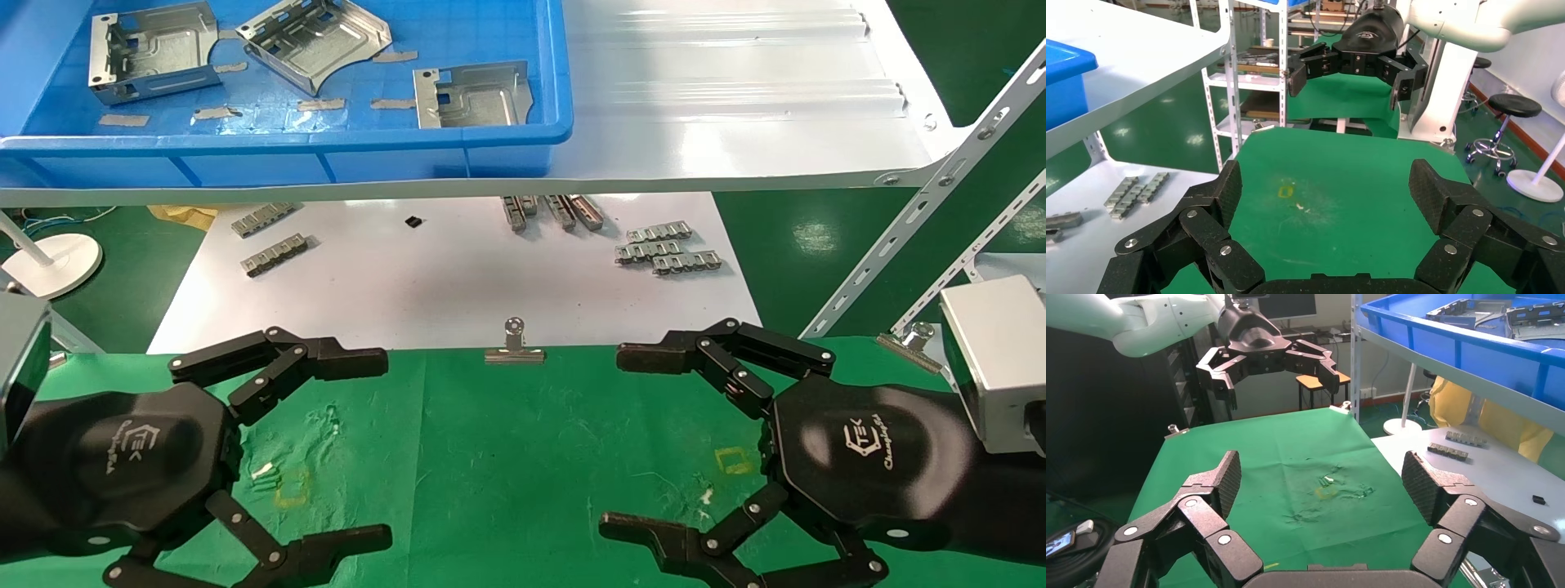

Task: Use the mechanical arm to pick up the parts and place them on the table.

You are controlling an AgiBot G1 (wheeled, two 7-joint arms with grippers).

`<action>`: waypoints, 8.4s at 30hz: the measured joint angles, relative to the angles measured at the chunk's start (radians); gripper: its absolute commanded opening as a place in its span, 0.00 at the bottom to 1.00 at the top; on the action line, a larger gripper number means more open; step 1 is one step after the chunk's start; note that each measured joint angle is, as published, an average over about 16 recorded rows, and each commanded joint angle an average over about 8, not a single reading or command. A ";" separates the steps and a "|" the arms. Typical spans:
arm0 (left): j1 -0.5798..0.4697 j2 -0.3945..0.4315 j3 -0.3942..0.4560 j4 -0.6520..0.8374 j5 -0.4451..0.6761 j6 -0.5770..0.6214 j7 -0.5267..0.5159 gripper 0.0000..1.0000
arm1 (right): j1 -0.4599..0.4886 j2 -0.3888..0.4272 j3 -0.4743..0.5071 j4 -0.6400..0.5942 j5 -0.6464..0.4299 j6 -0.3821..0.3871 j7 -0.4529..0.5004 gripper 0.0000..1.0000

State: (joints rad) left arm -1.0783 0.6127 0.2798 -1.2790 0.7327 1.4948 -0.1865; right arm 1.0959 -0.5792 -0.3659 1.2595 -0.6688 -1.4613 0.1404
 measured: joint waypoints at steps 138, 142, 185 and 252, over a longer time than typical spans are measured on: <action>-1.064 0.434 0.205 1.178 0.613 -0.153 0.265 0.00 | 0.000 0.000 -0.001 0.000 0.000 0.000 0.000 1.00; -1.057 0.394 0.201 1.143 0.587 -0.023 0.319 0.00 | 0.000 0.000 -0.001 0.000 0.001 0.000 0.000 1.00; -0.669 0.163 0.718 0.946 0.414 0.074 0.994 0.35 | 0.000 0.000 -0.001 0.000 0.001 0.000 -0.001 1.00; -0.398 0.100 0.439 0.715 0.089 0.071 0.516 1.00 | 0.000 0.001 -0.001 -0.001 0.001 0.001 -0.001 1.00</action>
State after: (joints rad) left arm -1.4759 0.7132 0.7186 -0.5636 0.8216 1.5657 0.3292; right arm 1.0962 -0.5786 -0.3674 1.2588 -0.6676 -1.4607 0.1395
